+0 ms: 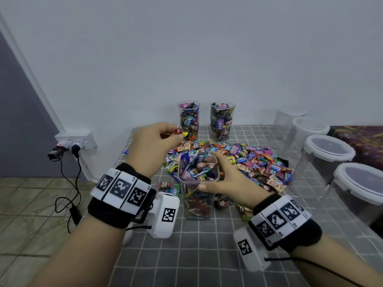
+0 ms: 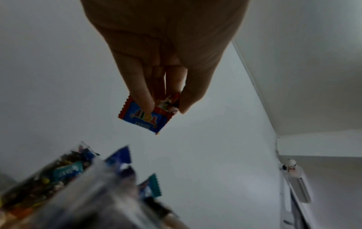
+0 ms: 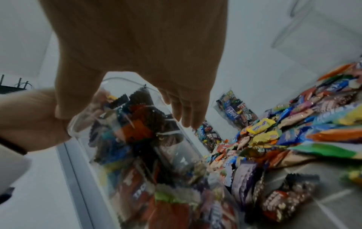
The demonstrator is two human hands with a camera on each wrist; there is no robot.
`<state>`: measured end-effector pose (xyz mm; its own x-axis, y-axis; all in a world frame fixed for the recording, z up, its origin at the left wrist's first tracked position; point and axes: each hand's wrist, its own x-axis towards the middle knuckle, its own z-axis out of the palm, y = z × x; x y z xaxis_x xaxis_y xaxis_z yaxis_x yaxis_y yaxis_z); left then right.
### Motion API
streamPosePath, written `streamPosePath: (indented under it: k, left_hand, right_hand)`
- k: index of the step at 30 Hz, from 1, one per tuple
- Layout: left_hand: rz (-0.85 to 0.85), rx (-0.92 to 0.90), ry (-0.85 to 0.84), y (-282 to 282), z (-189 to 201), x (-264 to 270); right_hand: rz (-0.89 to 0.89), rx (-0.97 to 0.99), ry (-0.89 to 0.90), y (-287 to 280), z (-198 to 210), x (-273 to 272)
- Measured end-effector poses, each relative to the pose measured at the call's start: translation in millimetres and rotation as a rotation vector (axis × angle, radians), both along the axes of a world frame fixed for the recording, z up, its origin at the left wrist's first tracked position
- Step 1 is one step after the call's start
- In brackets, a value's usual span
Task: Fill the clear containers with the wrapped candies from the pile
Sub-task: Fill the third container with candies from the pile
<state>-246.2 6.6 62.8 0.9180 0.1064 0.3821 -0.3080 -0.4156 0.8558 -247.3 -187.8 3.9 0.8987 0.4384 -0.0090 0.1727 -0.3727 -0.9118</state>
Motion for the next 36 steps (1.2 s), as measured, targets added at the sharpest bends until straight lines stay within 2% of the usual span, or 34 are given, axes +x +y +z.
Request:
streamPosePath:
  k: [4,9,12,15,21,27,29,33,36]
  left_hand:
    - [-0.119,-0.02,0.031,-13,3,-3]
    - [-0.242,0.151,0.168,-21,-10,-4]
    - [-0.223,0.196,0.197,-20,-12,-4]
    - [-0.16,0.221,0.152,-17,-9,-3]
    - [-0.031,0.522,0.028,-23,0,-7]
    - [-0.084,0.868,0.037,-45,-7,-8]
    - [-0.09,0.931,0.065,-44,-6,-8]
    - [-0.134,0.959,0.139,-37,0,-10]
    - [-0.103,0.815,0.086,-32,5,-10]
  right_hand:
    - [0.026,0.106,0.054,1,-9,6]
    - [0.016,0.127,0.038,1,-12,8]
    - [0.015,0.09,0.005,0,-9,6]
    - [0.006,0.058,-0.012,0,-7,4]
    - [0.007,0.04,-0.018,-1,-5,2]
    - [0.014,0.123,-0.001,1,-11,6]
    - [0.03,0.151,0.014,1,-12,7]
    - [0.039,0.161,0.029,1,-14,8]
    - [0.048,0.163,0.031,1,-12,7]
